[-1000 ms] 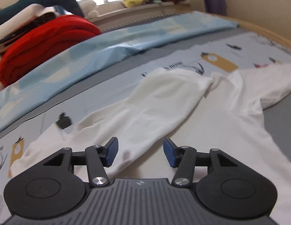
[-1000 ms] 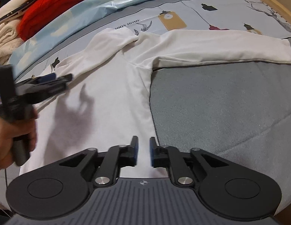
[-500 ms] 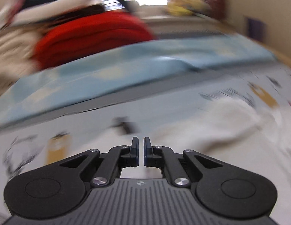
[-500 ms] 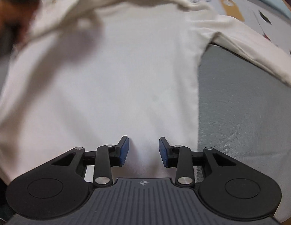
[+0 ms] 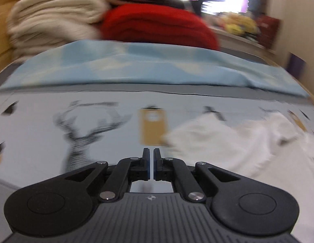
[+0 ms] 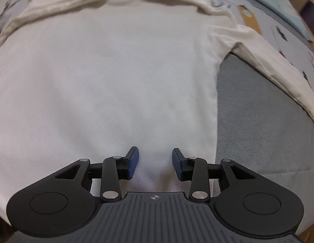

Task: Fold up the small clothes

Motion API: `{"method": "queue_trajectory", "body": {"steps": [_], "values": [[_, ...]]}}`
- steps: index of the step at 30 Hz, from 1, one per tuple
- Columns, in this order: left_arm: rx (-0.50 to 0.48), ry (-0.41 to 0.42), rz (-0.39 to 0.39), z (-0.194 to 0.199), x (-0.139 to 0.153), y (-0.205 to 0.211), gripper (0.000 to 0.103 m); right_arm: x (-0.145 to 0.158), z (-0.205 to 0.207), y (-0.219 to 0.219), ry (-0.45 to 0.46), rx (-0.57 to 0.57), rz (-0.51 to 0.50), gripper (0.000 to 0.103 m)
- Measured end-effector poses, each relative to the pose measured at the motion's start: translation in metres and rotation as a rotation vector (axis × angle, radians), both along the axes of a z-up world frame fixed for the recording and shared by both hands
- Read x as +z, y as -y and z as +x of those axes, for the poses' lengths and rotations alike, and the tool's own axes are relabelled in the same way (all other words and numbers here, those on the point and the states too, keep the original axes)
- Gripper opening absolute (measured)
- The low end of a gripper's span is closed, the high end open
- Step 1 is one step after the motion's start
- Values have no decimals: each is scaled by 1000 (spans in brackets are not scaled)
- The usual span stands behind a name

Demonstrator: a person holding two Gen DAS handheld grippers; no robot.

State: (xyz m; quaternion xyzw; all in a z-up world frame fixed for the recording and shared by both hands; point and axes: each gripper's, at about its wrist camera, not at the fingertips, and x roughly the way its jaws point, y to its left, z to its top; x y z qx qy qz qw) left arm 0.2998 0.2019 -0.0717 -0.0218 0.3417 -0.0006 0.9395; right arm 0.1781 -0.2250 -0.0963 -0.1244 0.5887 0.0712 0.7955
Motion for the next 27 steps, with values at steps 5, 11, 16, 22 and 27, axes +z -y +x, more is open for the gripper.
{"method": "queue_trajectory", "body": {"steps": [5, 11, 16, 22, 27], "values": [[-178, 11, 39, 17, -7, 88, 5, 16, -1, 11, 111, -63, 13, 38], [-315, 11, 66, 42, -24, 192, 35, 2, -4, 22, 8, -50, -17, 38], [-348, -7, 93, 67, -40, 257, 54, 3, -7, 23, 4, -40, -9, 38], [-301, -30, 227, 89, -69, 298, 27, 2, -9, 28, -8, -22, 8, 38], [-231, 16, 218, 93, -49, 252, 4, -3, 2, 32, -28, -13, 13, 39]]}}
